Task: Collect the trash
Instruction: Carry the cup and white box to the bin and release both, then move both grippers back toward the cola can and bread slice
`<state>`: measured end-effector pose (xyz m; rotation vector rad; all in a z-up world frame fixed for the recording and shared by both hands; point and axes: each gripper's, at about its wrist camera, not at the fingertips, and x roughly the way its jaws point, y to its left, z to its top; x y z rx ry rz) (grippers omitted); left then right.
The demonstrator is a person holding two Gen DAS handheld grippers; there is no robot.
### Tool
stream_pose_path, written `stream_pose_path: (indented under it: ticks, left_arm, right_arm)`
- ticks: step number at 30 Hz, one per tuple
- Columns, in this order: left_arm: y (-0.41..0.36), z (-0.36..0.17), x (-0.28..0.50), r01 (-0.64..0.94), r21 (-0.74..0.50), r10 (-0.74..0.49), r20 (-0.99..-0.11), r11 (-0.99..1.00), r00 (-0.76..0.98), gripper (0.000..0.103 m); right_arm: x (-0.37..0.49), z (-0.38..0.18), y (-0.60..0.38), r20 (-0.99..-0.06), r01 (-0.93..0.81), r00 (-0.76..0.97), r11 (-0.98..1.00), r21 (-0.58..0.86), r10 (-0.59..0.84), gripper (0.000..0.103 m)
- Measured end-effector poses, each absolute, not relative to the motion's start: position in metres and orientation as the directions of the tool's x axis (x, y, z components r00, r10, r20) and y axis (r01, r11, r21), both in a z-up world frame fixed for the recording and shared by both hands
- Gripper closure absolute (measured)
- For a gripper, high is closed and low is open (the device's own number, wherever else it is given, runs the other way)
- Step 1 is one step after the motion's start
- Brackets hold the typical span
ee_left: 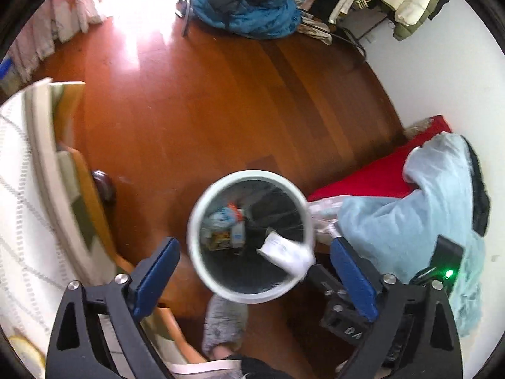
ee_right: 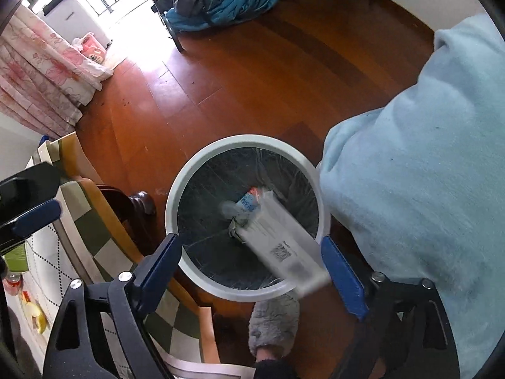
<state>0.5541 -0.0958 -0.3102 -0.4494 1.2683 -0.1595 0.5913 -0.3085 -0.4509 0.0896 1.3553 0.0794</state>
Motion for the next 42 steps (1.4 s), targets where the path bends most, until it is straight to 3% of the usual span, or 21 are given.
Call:
stream_pose_path:
  ticks: [5, 12, 19, 33, 42]
  left_arm:
    - [-0.092, -0.302, 0.514, -0.137, -0.210, -0.151, -0.924, 0.968, 0.351, 0.005]
    - [-0.091, -0.291, 0.465, -0.148, -0.079, -0.016, -0.922, 0.986, 0.386, 0.005]
    - [-0.082, -0.244, 0.422, -0.164, -0.044, 0.038, -0.884, 0.986, 0.465, 0.005]
    - [-0.060, -0.145, 0.328, -0.227, -0.089, 0.068, -0.794, 0.970, 0.604, 0.005]
    - [0.023, -0.158, 0.273, -0.410, -0.072, 0.195, -0.797, 0.909, 0.572, 0.005]
  right_arm:
    - [0.574, -0.439, -0.298, -0.973, -0.014, 0.229, 0.999, 0.029, 0.032, 0.006]
    - [0.532, -0.415, -0.291, -0.965, -0.017, 0.262, 1.000, -0.006, -0.001, 0.006]
    - [0.485, -0.360, -0.293, -0.934, -0.031, 0.356, 0.999, 0.010, 0.020, 0.006]
    - [0.396, -0.231, -0.289, -0.845, -0.090, 0.521, 0.992, 0.084, 0.118, 0.006]
    - [0.368, -0.211, -0.226, -0.841, -0.225, 0.465, 0.956, 0.191, 0.277, 0.006]
